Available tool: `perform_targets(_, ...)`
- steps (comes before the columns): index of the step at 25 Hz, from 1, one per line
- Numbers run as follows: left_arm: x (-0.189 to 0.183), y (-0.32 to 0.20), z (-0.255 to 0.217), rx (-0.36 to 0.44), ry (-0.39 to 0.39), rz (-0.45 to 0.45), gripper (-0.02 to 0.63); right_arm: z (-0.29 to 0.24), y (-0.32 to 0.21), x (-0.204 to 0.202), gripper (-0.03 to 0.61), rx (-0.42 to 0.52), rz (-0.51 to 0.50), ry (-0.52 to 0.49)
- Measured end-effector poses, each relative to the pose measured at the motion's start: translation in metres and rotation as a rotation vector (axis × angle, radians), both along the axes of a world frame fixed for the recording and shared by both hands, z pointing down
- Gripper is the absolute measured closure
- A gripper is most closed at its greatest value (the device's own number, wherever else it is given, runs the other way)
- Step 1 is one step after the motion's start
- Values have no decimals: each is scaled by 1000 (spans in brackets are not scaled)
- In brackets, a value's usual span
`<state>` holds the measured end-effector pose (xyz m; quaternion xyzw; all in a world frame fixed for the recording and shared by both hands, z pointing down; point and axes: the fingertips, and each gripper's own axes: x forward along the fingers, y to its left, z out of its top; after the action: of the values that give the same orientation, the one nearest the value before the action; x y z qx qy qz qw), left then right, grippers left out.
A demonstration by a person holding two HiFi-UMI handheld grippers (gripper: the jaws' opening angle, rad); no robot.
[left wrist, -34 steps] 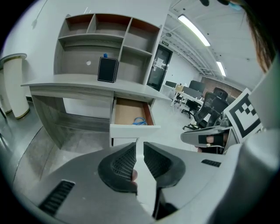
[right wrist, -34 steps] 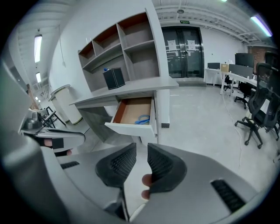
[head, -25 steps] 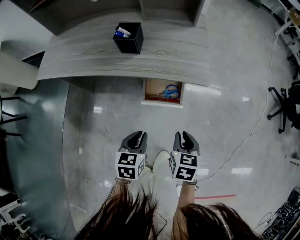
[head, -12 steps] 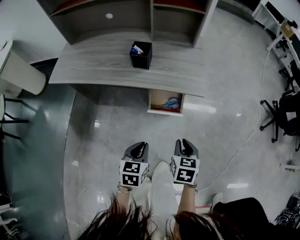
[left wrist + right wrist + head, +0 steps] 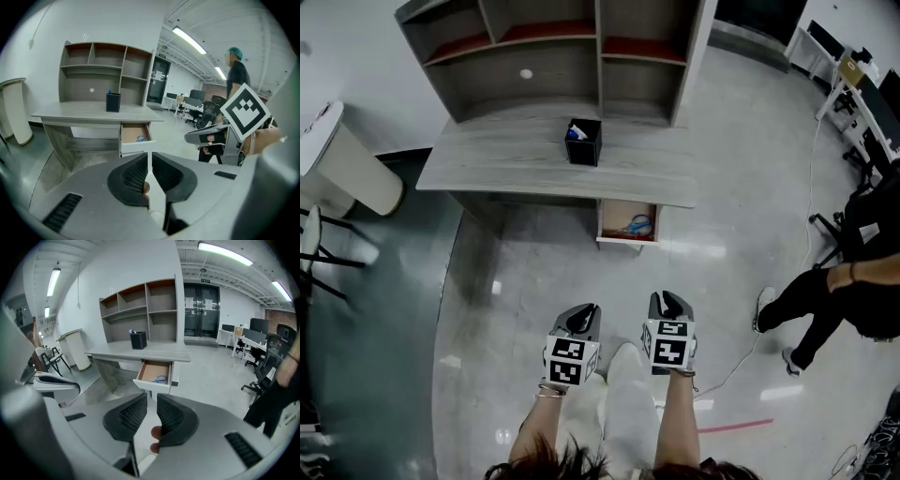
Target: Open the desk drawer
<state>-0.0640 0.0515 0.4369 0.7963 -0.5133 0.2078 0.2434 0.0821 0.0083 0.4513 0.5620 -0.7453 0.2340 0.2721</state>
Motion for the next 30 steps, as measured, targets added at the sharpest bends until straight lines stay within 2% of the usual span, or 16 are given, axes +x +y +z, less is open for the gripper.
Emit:
perform_targets(9,2,22,-26,24,30,12,578,-25,20,-1,505,29,24,-34)
perform_targets(17,-2,30,-51,92,30,30,580,-53,29,-10,515,88,55,-49)
perform_targets(30,-10,53,-69,143,29,70,580,-76,68,-31,523,151,43,-32)
